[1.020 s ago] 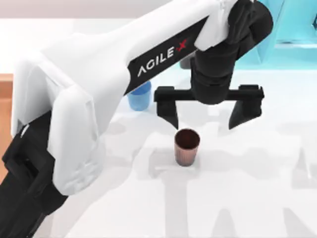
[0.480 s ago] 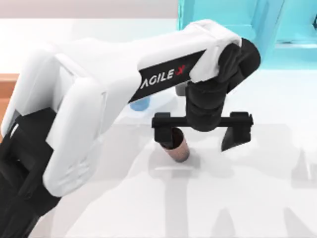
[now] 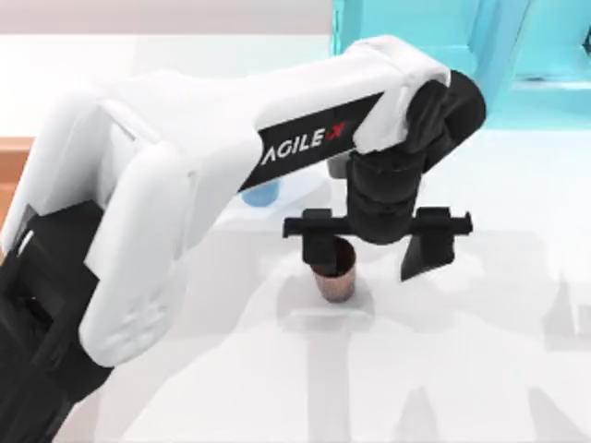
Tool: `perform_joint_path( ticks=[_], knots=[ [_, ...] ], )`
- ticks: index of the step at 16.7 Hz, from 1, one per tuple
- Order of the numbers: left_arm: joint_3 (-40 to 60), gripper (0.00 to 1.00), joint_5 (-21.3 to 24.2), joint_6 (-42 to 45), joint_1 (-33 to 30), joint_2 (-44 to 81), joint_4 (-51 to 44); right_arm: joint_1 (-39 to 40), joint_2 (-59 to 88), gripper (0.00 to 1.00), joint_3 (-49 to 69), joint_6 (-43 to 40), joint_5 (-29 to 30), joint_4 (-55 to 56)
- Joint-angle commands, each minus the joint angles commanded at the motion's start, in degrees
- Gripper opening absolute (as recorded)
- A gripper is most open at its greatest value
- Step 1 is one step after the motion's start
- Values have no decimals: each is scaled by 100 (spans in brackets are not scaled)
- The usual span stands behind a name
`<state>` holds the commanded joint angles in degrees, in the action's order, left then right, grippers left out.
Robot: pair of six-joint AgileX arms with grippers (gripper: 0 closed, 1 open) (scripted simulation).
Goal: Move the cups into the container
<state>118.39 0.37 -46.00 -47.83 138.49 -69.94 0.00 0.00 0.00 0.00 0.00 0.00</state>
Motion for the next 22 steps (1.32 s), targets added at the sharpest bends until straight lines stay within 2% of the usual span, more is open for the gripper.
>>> perform_joint_path(
  ticks=[7,17,22],
  knots=[
    [0,2,0,0,0,0,0,0,0,100,0,0,0,0],
    [-6,0,-3,15,20,-17,-13,0,0,100,0,0,0,0],
    [-355,0,-17,396,474,-860,-425,0,0,100,0,0,0,0]
  ],
)
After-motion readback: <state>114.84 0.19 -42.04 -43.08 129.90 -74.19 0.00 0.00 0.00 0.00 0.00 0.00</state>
